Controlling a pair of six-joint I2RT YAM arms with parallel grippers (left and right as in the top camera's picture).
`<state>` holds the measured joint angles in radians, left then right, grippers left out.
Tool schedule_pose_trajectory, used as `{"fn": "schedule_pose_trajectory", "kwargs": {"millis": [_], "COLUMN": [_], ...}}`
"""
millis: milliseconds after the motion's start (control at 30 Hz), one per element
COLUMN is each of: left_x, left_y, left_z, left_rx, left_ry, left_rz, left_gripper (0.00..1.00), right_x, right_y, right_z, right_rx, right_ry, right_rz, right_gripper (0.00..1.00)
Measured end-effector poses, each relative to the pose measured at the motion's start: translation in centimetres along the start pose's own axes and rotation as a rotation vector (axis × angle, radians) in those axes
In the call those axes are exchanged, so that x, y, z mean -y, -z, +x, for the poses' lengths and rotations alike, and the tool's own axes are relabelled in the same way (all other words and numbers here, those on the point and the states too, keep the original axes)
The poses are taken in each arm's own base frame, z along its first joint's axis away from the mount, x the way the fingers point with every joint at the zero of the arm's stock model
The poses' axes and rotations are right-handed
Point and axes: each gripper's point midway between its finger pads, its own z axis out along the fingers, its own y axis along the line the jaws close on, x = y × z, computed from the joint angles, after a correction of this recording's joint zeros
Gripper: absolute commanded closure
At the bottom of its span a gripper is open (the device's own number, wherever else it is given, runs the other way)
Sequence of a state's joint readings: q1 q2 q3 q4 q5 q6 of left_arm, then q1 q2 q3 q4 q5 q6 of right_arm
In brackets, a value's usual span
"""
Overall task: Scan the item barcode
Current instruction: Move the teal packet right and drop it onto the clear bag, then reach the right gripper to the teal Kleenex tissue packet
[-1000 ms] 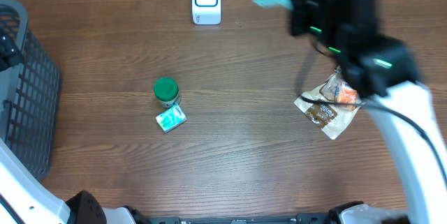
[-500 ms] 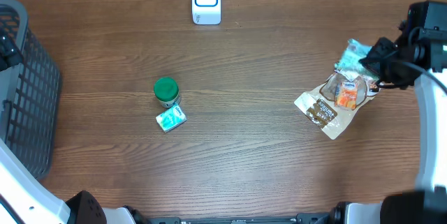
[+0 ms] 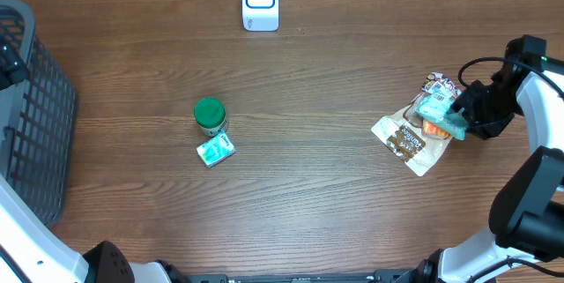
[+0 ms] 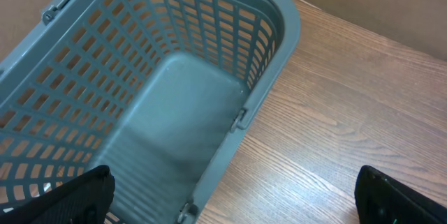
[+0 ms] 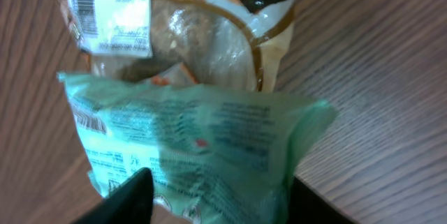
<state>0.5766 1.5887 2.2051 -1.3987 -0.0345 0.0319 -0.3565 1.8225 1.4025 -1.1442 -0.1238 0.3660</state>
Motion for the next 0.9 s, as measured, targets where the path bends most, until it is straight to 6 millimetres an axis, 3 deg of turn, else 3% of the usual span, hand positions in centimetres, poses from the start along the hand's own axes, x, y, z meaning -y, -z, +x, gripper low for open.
{"fn": "schedule_pose_trajectory", "kwargs": {"millis": [133,167,200,300,400,500,567,700,900], "left_x": [0.0,0.0,0.0,0.0,0.0,0.0,0.0,0.0,0.0], "left_y": [0.0,0.0,0.0,0.0,0.0,0.0,0.0,0.0,0.0], "left_z": [0.0,0.0,0.0,0.0,0.0,0.0,0.0,0.0,0.0], "left_rx": [0.000,0.000,0.000,0.000,0.000,0.000,0.000,0.000,0.000], "left_ry": [0.000,0.000,0.000,0.000,0.000,0.000,0.000,0.000,0.000], "left_rz": [0.000,0.000,0.000,0.000,0.000,0.000,0.000,0.000,0.000], "left_gripper": [0.01,0.00,0.00,0.00,0.00,0.00,0.01,0.01,0.01], "right_x": [0.2,0.3,0.3,-0.4,-1.8,-3.6,-5.3,-9.8,-18.4], "right_y": [0.1,0.3,0.6,3.0,6.7,9.7,10.6,10.3,7.4], "right_z": [0.6,0.9,1.0,0.4,-1.2,-2.2,-1.9,1.0,8.5], "right_rx": [-0.025,-0.041,-0.046,-0.034,0.036,0.097,0.105,0.057,0.005], "right_ry": [-0.003,-0.005,-0.001,0.022,0.047,0.095,0.155,0.314,0.625], "right_rz": [0.009,0.016,0.018,0.012,-0.020,-0.077,-0.132,-0.217,-0.305], "right_gripper": [0.36,0.23,0.21,0.18,0.17,0.18,0.19,0.20,0.22]}}
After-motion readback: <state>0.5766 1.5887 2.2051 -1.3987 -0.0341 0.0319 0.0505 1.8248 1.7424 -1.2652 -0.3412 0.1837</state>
